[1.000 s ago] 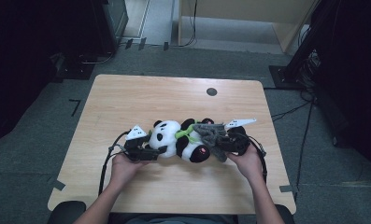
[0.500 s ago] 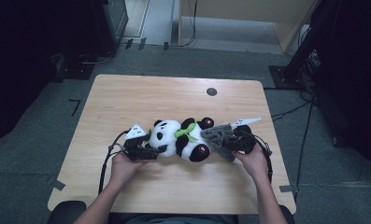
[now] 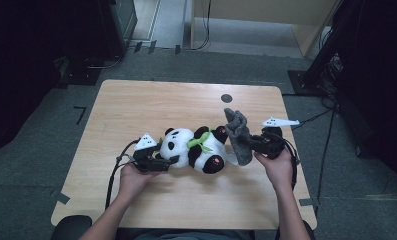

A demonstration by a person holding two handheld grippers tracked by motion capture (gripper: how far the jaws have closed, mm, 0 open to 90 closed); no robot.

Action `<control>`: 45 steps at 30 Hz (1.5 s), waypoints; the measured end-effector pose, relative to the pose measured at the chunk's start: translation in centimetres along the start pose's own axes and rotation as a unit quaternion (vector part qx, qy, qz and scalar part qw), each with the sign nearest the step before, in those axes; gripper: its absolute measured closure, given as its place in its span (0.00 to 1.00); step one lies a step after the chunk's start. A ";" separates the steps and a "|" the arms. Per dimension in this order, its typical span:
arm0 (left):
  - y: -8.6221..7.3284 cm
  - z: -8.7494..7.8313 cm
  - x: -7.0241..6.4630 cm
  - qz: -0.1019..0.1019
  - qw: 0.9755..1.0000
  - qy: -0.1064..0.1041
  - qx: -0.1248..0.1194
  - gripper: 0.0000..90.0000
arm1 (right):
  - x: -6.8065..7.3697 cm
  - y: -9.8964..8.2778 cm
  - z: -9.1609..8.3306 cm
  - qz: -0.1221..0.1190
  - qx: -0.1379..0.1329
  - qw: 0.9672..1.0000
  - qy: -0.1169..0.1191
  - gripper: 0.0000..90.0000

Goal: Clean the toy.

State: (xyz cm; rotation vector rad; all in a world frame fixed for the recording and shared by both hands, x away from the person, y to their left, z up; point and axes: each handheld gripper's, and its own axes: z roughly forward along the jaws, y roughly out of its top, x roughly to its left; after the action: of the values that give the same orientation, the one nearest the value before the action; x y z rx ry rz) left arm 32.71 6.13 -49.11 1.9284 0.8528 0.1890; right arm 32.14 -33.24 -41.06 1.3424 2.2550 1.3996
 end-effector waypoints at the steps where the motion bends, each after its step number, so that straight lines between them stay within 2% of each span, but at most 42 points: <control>1: 0.0 0.0 -0.1 0.000 1.000 0.001 -0.002 0.21 | 0.6 0.5 0.1 -0.013 -0.002 1.000 0.003 0.87; 3: 0.0 -0.1 -0.2 0.003 1.000 0.003 -0.002 0.21 | 2.0 1.5 0.8 -0.036 0.003 0.999 0.014 0.87; 4: -0.1 -0.1 -0.2 0.004 1.000 0.004 -0.002 0.21 | 3.0 2.4 1.6 -0.056 0.012 0.998 0.024 0.87; 6: -0.1 -0.1 -0.3 0.005 1.000 0.006 -0.002 0.21 | 3.4 2.7 1.9 -0.062 0.016 0.998 0.027 0.87; 8: -0.1 -0.1 -0.3 0.003 1.000 0.006 -0.005 0.21 | 4.6 4.1 3.2 -0.081 0.030 0.995 0.040 0.87; 11: -0.1 -0.1 -0.3 0.000 1.000 0.006 -0.007 0.21 | 5.2 5.1 4.2 -0.088 0.038 0.994 0.050 0.86; 15: -0.2 0.0 -0.3 -0.003 1.000 0.007 -0.014 0.21 | 6.8 6.8 6.4 -0.113 0.057 0.990 0.068 0.86; 16: -0.2 0.0 -0.3 -0.004 1.000 0.007 -0.016 0.21 | 7.6 7.5 7.6 -0.123 0.070 0.987 0.075 0.86; 18: -0.3 0.0 -0.2 -0.007 1.000 0.006 -0.022 0.21 | 8.4 7.9 9.0 -0.132 0.089 0.984 0.080 0.86; 19: -0.3 0.0 -0.2 -0.009 1.000 0.007 -0.024 0.21 | 8.4 7.9 9.0 -0.132 0.089 0.984 0.080 0.86; 22: -0.3 0.1 -0.3 -0.014 0.999 0.009 -0.032 0.21 | 9.6 8.2 11.0 -0.144 0.120 0.979 0.086 0.86; 24: -0.3 0.1 -0.3 -0.018 0.999 0.009 -0.035 0.21 | 10.0 8.2 11.7 -0.144 0.131 0.976 0.094 0.86; 27: -0.3 0.1 -0.2 -0.022 0.999 0.009 -0.039 0.22 | 11.1 8.1 13.0 -0.159 0.154 0.971 0.093 0.86; 28: -0.3 0.1 -0.2 -0.024 0.999 0.008 -0.040 0.23 | 11.3 8.1 13.3 -0.158 0.157 0.970 0.095 0.86; 33: -0.3 0.2 -0.2 -0.032 0.998 0.007 -0.046 0.25 | 12.8 7.4 14.5 -0.165 0.182 0.962 0.115 0.87; 35: -0.3 0.2 -0.3 -0.031 0.998 0.010 -0.044 0.26 | 13.5 6.9 15.1 -0.180 0.192 0.959 0.108 0.86; 36: -0.3 0.2 -0.4 -0.031 0.999 0.010 -0.042 0.27 | 13.6 6.8 15.3 -0.188 0.190 0.958 0.104 0.86; 39: -0.3 0.2 -0.4 -0.029 0.999 0.014 -0.042 0.30 | 13.6 6.6 15.5 -0.190 0.188 0.959 0.097 0.86; 41: -0.3 0.2 -0.6 -0.026 0.999 0.020 -0.042 0.38 | 13.3 6.6 15.5 -0.194 0.185 0.959 0.089 0.87; 45: -0.3 0.2 -0.8 -0.026 0.999 0.021 -0.043 0.43 | 12.9 6.7 15.3 -0.199 0.180 0.960 0.080 0.87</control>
State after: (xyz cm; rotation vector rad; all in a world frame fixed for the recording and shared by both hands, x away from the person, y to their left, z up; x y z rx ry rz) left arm 32.10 5.54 -49.31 1.8262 0.9063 0.2325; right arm 37.05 -12.76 -40.36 0.7966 2.7893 1.0271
